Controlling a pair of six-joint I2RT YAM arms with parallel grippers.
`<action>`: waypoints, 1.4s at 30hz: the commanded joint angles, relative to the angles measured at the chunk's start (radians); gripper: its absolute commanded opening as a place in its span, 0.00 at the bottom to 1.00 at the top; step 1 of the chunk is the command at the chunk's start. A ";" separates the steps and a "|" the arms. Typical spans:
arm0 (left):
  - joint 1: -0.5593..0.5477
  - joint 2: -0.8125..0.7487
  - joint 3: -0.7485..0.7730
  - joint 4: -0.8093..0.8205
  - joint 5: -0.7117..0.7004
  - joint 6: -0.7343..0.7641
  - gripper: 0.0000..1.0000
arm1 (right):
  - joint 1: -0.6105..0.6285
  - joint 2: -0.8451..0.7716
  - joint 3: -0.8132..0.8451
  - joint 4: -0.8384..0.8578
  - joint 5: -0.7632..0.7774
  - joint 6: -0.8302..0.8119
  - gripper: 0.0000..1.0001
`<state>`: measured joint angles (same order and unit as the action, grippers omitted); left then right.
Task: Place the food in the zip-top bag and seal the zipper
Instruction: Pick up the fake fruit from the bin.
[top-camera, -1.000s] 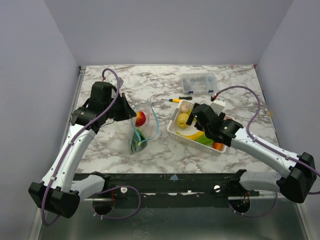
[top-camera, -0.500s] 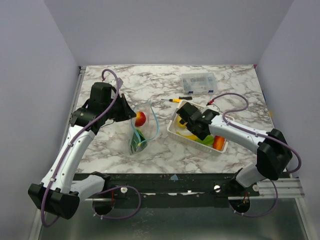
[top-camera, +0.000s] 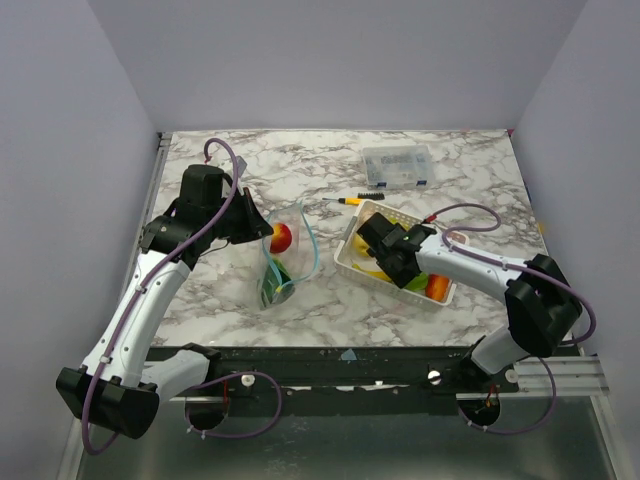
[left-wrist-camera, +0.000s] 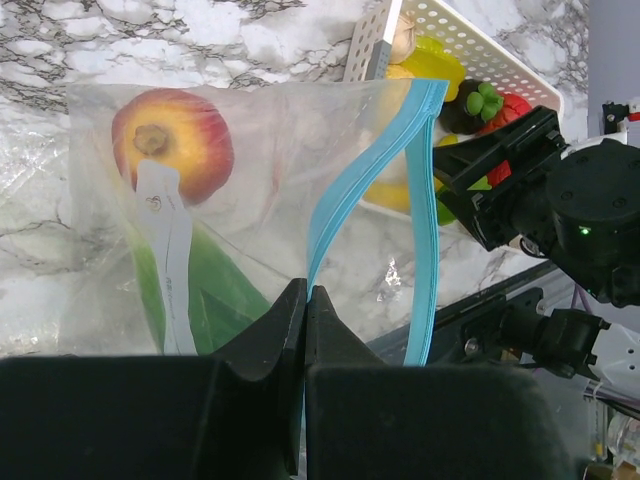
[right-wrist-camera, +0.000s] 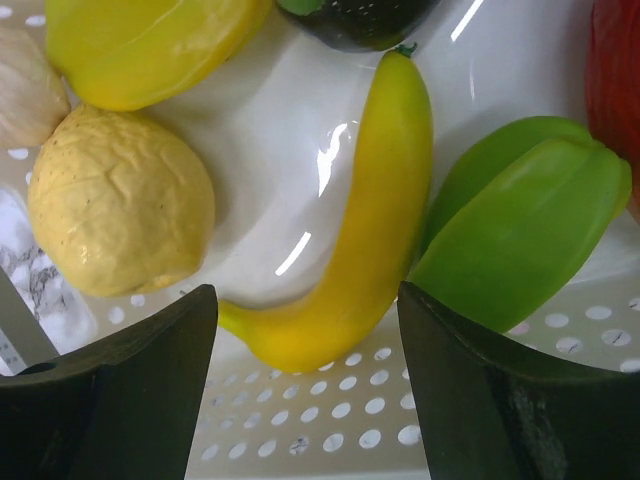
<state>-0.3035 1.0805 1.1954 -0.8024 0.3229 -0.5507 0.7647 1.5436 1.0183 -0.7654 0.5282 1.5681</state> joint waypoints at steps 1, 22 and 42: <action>-0.005 -0.021 0.003 0.017 0.022 0.005 0.00 | -0.030 0.010 -0.030 0.038 -0.035 0.086 0.74; -0.005 -0.043 -0.030 0.026 0.015 0.008 0.00 | -0.111 0.186 0.058 -0.009 -0.176 -0.015 0.46; -0.005 -0.033 -0.011 0.020 0.016 0.012 0.00 | -0.112 -0.149 0.040 -0.165 0.111 -0.230 0.00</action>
<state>-0.3035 1.0603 1.1748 -0.7948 0.3264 -0.5488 0.6540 1.4441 1.0630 -0.9134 0.5182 1.4906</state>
